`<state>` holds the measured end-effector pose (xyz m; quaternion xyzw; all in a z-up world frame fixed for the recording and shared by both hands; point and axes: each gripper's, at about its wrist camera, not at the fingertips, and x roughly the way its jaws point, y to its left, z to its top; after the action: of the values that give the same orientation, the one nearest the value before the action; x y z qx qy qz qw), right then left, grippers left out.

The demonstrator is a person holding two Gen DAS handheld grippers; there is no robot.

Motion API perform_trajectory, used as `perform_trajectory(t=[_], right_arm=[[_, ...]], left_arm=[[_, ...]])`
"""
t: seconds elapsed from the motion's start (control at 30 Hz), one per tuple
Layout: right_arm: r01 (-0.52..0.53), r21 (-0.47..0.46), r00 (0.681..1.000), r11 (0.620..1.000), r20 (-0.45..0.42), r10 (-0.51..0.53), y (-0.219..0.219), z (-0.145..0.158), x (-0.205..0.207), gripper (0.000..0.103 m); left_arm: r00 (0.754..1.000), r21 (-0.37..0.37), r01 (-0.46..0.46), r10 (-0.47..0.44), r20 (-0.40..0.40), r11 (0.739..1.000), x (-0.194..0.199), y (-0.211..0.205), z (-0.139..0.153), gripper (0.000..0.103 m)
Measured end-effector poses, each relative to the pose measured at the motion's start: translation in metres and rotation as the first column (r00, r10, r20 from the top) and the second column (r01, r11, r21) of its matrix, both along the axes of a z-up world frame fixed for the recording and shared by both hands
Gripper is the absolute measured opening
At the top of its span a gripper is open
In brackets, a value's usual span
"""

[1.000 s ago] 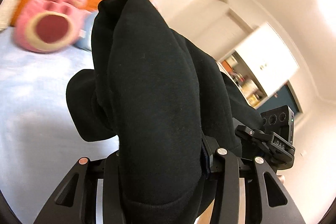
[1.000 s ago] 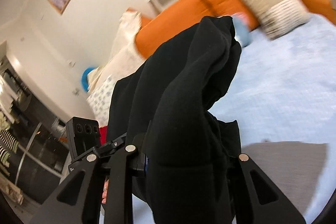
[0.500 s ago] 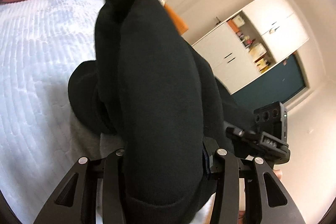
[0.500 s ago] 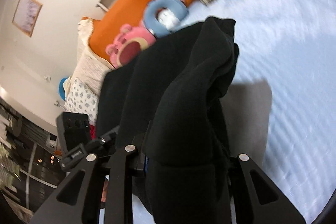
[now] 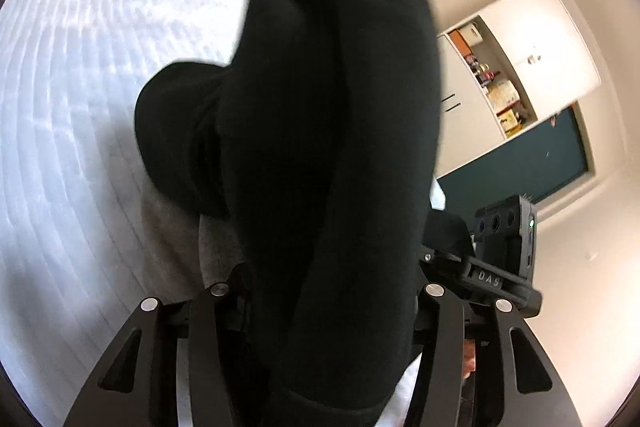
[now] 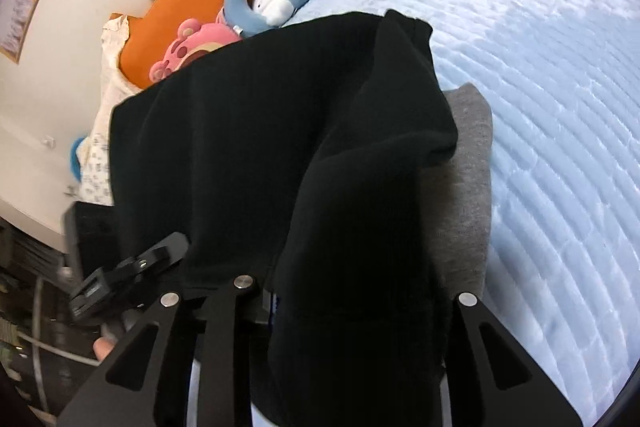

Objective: Fold large clothes
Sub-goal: 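Carry the jacket bundle onto the grey folded cloth with both tools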

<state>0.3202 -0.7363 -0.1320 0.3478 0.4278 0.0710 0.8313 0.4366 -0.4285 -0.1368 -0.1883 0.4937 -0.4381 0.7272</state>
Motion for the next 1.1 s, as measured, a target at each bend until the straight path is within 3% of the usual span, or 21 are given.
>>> perform_trajectory(t=[0.1,0.17,0.37,0.47,0.5,0.53,0.6,0.7,0.8,0.93,1.03,1.1], right_arm=[[-0.018,-0.016,1.000,1.000,0.005,0.018,-0.002,0.001,-0.005,0.029],[-0.025,-0.027,1.000,0.999,0.007,0.026,-0.002,-0.001,-0.009,0.029],[-0.019,-0.052,1.000,0.998,0.013,0.019,-0.002,-0.004,-0.011,0.031],[-0.028,-0.086,0.999,0.996,0.014,0.029,0.002,-0.002,-0.014,0.031],[-0.028,-0.087,0.999,0.996,0.016,0.029,0.003,-0.002,-0.015,0.031],[-0.025,-0.089,1.000,0.996,0.016,0.027,0.003,-0.001,-0.014,0.031],[-0.023,-0.102,1.000,0.994,0.014,0.025,0.005,0.001,-0.014,0.031],[-0.020,-0.082,1.000,0.996,0.014,0.022,0.003,-0.001,-0.016,0.031],[-0.023,-0.076,1.000,0.997,0.018,0.025,0.001,-0.002,-0.019,0.031],[-0.014,-0.039,0.999,0.999,0.042,0.015,-0.001,-0.005,-0.018,0.033],[-0.012,0.037,0.997,0.999,0.072,0.009,-0.005,-0.012,-0.019,0.040],[-0.034,0.078,0.995,0.996,0.100,0.026,-0.004,-0.015,-0.020,0.050]], left_arm=[[1.000,0.028,0.022,-0.022,-0.006,0.999,-0.004,0.002,0.007,0.054],[0.998,0.082,0.047,-0.051,0.038,0.996,-0.015,0.010,0.024,0.054],[0.984,0.067,0.074,-0.084,0.157,0.995,-0.041,0.029,0.100,0.061],[0.961,-0.001,0.097,-0.093,0.259,0.995,-0.044,0.029,0.147,0.063],[0.942,-0.020,0.115,-0.103,0.320,0.993,-0.047,0.022,0.169,0.069],[0.926,-0.020,0.127,-0.111,0.359,0.992,-0.049,0.012,0.182,0.077],[0.906,0.023,0.141,-0.139,0.401,0.990,-0.049,-0.020,0.198,0.081],[0.912,0.168,0.088,-0.147,0.383,0.982,-0.024,-0.063,0.187,0.078],[0.921,0.286,-0.021,-0.093,0.378,0.958,0.001,-0.072,0.157,0.077],[0.951,0.356,-0.025,-0.088,0.297,0.934,0.040,-0.060,0.112,0.076],[0.970,0.399,-0.026,-0.073,0.231,0.917,0.053,-0.049,0.068,0.080],[0.977,0.370,-0.036,-0.046,0.210,0.928,0.052,-0.039,0.043,0.087]])
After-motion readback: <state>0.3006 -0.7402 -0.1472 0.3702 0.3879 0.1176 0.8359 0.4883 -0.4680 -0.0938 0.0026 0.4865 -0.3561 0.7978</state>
